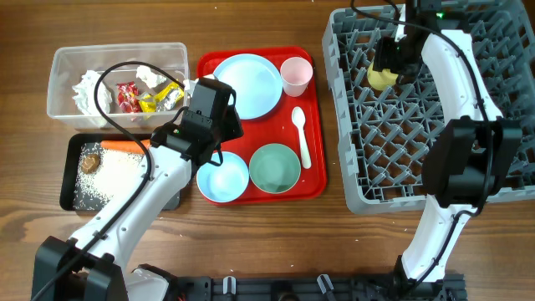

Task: Sort waste into correct bins and load items into the dishwasher rack
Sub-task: 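Carry the yellow cup right and place it upside down in the rack, then move the left gripper to the pink cup and grasp it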

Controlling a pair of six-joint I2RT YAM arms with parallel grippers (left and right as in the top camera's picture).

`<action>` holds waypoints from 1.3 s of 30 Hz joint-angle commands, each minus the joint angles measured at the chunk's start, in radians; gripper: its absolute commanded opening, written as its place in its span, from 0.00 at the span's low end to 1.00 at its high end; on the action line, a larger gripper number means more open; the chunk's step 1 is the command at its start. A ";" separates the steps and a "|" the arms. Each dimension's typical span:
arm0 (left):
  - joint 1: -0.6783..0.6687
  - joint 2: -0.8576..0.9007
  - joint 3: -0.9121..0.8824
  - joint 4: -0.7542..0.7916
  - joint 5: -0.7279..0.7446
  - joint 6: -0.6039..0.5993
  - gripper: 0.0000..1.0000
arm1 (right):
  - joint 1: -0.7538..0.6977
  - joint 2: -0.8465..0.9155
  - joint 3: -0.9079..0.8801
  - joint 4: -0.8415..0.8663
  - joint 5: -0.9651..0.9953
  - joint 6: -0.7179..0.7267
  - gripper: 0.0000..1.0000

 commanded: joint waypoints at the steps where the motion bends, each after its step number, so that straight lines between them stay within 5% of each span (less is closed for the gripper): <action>1: -0.001 -0.020 0.001 0.003 -0.020 0.016 0.22 | -0.003 0.013 -0.021 0.016 0.017 -0.019 0.49; 3: -0.001 -0.020 0.001 0.008 -0.020 0.016 0.22 | -0.003 0.011 -0.015 0.010 0.017 -0.031 0.66; 10: -0.001 -0.021 0.071 0.006 -0.019 0.066 0.29 | -0.003 -0.006 0.072 -0.049 -0.047 -0.031 0.95; 20: -0.003 0.005 0.183 0.130 0.090 0.066 0.24 | -0.003 -0.178 0.082 -0.131 -0.225 -0.026 0.96; 29: -0.019 0.292 0.183 0.557 0.235 0.027 0.49 | -0.003 -0.223 0.080 -0.238 -0.324 -0.031 0.96; 39: -0.075 0.499 0.184 0.807 0.185 -0.069 0.47 | -0.003 -0.223 0.079 -0.289 -0.305 -0.031 0.96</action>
